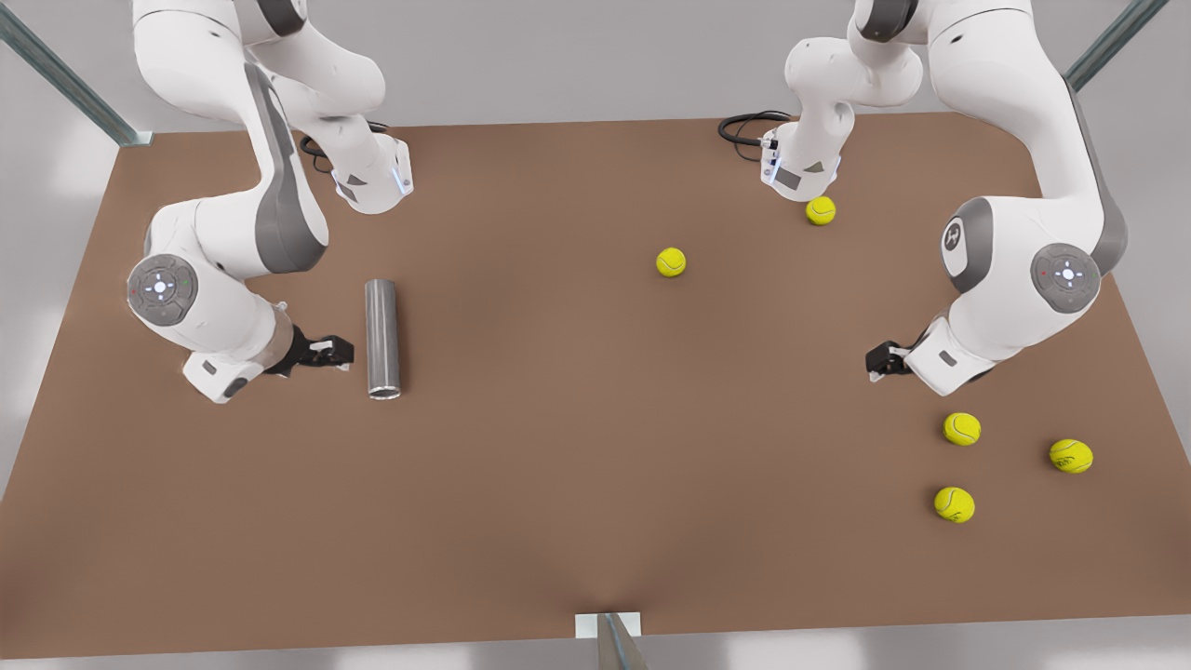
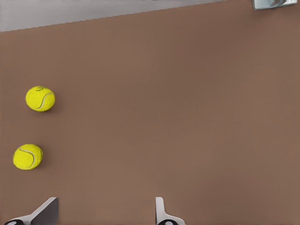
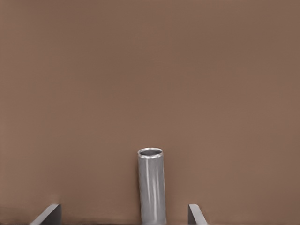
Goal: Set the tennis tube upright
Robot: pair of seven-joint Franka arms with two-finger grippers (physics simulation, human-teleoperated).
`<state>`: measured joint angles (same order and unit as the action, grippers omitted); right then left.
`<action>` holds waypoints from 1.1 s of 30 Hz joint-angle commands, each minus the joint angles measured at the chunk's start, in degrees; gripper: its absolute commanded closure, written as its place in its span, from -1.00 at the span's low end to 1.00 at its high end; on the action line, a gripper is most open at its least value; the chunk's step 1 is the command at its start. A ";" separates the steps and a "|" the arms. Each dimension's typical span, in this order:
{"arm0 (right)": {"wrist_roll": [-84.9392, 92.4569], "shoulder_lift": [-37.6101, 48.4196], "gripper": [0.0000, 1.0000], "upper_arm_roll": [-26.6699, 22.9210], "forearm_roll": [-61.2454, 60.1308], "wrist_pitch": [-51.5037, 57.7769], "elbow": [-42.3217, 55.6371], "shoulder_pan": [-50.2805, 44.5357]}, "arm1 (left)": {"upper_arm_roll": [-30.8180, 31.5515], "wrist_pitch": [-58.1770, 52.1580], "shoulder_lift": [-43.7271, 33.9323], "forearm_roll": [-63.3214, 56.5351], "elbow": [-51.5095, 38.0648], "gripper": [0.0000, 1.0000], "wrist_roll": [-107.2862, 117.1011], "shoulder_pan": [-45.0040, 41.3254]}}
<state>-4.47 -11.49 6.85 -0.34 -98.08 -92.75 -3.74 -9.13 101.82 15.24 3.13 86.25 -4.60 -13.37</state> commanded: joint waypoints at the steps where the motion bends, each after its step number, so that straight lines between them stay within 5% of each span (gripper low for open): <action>1: -1.94 -0.20 -1.00 0.01 0.69 -9.40 -4.10 -1.96 | -0.01 1.19 -0.21 -0.23 0.06 -1.00 -2.34 0.01; 11: -13.45 2.70 -1.00 -1.49 2.01 -17.40 -22.74 -1.18 | 0.25 -3.91 -1.36 -0.41 1.11 -1.00 -1.20 -0.08; 18: -16.00 3.31 -1.00 0.18 -2.65 -18.81 -23.00 -4.08 | 0.25 -4.79 -2.24 -0.41 1.02 -1.00 -0.41 -0.08; 33: -15.39 4.28 -1.00 -0.34 -2.38 -27.25 -39.17 -0.65 | 0.60 -2.68 -0.57 0.03 -0.65 -1.00 1.09 -0.34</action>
<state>-17.01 -7.05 6.53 -2.65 -122.72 -131.76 -4.80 -8.51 98.69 14.67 2.98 85.63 -4.45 -13.72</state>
